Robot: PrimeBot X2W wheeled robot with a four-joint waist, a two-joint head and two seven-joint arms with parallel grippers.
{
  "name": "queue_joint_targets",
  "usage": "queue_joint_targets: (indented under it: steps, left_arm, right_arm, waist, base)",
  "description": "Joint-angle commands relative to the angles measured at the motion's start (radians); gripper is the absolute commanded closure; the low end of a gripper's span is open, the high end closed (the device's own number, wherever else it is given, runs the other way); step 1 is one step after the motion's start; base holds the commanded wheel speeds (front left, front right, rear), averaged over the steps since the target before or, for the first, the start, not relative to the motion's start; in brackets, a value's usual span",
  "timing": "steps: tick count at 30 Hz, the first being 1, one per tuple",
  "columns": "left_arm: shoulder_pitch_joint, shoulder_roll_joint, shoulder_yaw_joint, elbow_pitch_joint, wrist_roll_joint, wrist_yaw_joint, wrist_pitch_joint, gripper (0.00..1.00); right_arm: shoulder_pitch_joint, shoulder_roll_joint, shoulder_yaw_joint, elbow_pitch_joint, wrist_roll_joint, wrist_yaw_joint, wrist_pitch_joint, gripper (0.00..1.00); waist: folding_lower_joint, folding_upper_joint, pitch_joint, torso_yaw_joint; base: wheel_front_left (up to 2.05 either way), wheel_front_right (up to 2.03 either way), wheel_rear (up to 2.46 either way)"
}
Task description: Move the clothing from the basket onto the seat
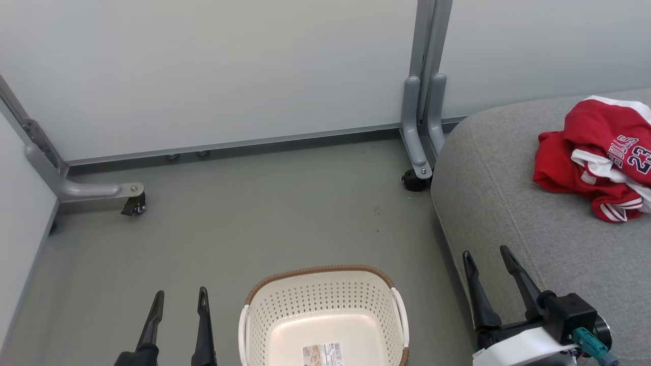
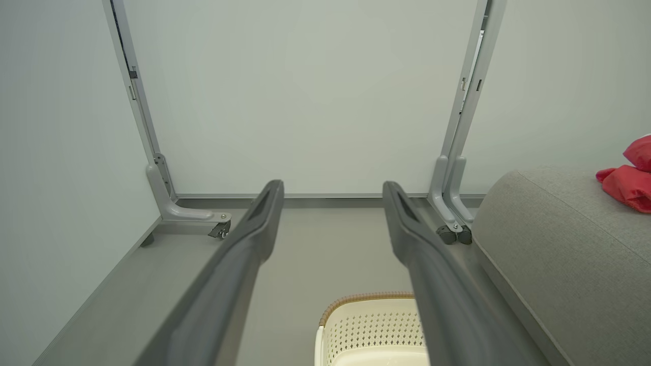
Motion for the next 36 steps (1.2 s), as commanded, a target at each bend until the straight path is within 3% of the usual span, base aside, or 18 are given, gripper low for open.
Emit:
queue_joint_targets:
  steps: [1, 14, 15, 23, 36]
  left_arm:
    - [0.008, 0.002, 0.002, 0.006, 0.007, 0.002, 0.000, 0.00]
    - [0.017, 0.002, 0.003, 0.033, 0.010, -0.010, 0.000, 0.00]
    - [0.001, 0.000, 0.003, 0.031, 0.005, -0.009, 0.000, 1.00]
    - [0.001, -0.003, 0.001, 0.102, -0.004, -0.009, 0.001, 1.00]
    - [-0.052, 0.009, 0.025, 0.118, -0.262, -0.034, 0.053, 1.00]
  right_arm:
    - [0.015, -0.003, 0.000, 0.001, -0.001, -0.001, -0.003, 0.00]
    - [0.023, -0.003, 0.008, 0.005, -0.012, -0.001, -0.003, 0.00]
    - [0.015, 0.000, 0.008, 0.003, -0.008, 0.000, 0.000, 1.00]
    - [0.039, 0.004, 0.009, 0.072, -0.006, 0.000, 0.002, 1.00]
    - [-0.004, -0.013, -0.008, 0.087, 0.261, 0.000, 0.049, 1.00]
  waist:
    - [0.0001, 0.0000, -0.001, -0.001]
    - [0.0001, 0.0000, -0.003, 0.003]
    - [0.0001, 0.0000, -0.003, 0.003]
    - [0.0001, 0.0000, -0.003, 0.003]
    - [0.0001, 0.0000, 0.005, 0.008]
  base:
    - [0.00, 0.00, 0.00]
    - [0.00, 0.00, 0.00]
    - [0.00, 0.00, 0.00]
    - [0.00, 0.00, 0.00]
    - [0.00, 0.00, 0.00]
